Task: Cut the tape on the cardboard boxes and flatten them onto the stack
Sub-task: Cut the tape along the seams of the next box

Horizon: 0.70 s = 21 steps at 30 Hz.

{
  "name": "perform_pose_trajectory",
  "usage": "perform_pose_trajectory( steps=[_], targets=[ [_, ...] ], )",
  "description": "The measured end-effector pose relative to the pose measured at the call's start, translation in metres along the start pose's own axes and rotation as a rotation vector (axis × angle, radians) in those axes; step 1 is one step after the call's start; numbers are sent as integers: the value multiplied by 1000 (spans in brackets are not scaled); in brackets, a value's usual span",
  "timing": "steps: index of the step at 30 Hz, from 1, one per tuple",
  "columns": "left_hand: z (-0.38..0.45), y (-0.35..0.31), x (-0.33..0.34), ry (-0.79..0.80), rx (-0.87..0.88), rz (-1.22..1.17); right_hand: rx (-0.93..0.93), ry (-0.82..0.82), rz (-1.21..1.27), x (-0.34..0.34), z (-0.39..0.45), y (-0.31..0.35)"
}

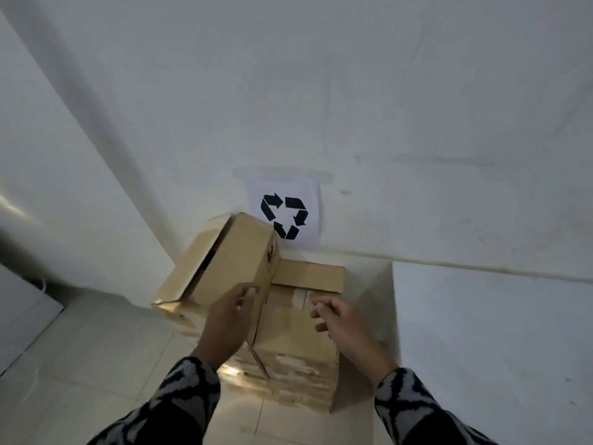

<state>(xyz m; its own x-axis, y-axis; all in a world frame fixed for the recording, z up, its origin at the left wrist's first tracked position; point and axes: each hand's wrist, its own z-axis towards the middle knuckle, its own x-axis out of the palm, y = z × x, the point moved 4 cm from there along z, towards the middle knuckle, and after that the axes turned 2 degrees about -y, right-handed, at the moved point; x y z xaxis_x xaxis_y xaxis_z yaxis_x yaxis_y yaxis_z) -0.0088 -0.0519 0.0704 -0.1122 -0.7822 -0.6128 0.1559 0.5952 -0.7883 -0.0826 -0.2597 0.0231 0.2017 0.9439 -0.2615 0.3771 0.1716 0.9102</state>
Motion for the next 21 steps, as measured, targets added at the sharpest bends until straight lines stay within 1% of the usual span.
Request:
perform_pose_trajectory(
  steps=[3, 4, 7, 10, 11, 13, 15, 16, 19, 21],
  targets=[
    [58, 31, -37, -88, 68, 5, 23, -42, -24, 40, 27, 17],
    [78, 43, -48, -77, 80, 6, 39, -56, -31, 56, 35, 21],
    [133, 87, -73, 49, 104, 50, 116, -103, -34, 105, 55, 29],
    [169, 138, -91, 96, 108, 183, 237, -102, -53, 149, 67, 37],
    [178, 157, -94, 131, 79, 231, 272, -95, -55, 163, 71, 42],
    [195, 194, -97, 258, -66, 287, 317, -97, -53, 185, 82, 50],
    [202, 218, -95, 386, -201, 274, 365, -108, -41, 202, 90, 51],
    [203, 225, -94, 420, -244, 223, 380, -112, -46, 209, 94, 51],
    [203, 240, -91, 432, -364, 16, 419, -155, -51, 225, 106, 51],
    [204, 250, -90, 466, -395, -15, 414, -191, -31, 231, 111, 50]
  ],
)
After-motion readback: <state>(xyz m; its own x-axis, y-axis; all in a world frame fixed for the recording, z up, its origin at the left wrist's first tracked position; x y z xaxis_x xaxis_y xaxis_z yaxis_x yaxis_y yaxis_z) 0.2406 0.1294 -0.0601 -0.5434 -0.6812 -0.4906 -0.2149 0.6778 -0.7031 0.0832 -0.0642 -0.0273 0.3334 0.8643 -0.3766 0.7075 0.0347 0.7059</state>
